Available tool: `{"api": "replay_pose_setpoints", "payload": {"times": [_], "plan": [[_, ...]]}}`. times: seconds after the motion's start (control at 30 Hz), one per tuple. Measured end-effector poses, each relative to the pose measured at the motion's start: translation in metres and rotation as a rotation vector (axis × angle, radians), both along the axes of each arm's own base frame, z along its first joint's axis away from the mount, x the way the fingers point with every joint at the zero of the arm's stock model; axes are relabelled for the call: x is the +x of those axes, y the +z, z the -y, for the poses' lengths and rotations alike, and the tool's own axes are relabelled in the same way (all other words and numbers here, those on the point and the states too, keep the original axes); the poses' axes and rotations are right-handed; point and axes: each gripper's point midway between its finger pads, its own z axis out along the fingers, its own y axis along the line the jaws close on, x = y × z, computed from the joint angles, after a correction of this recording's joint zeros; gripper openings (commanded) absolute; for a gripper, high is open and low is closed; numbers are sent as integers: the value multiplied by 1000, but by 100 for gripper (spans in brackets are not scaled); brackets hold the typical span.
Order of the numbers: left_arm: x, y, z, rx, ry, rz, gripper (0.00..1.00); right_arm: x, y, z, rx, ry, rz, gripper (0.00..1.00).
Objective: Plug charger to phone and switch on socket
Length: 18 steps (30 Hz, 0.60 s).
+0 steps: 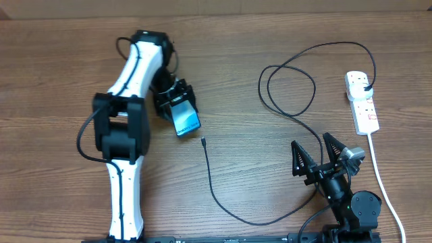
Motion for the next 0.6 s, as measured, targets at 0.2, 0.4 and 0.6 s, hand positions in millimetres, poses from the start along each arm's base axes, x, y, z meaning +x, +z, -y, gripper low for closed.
{"api": "replay_pose_setpoints", "payload": {"times": [0.2,0.4,0.6], "plan": [[-6,13,-10,-74,103,-85,4,0,0,0,0,0,1,100],[-4,22,-2,-162,146,-99,4,0,0,0,0,0,0,100],[-1,29,7,-234,157,-93,4,0,0,0,0,0,0,100]]}}
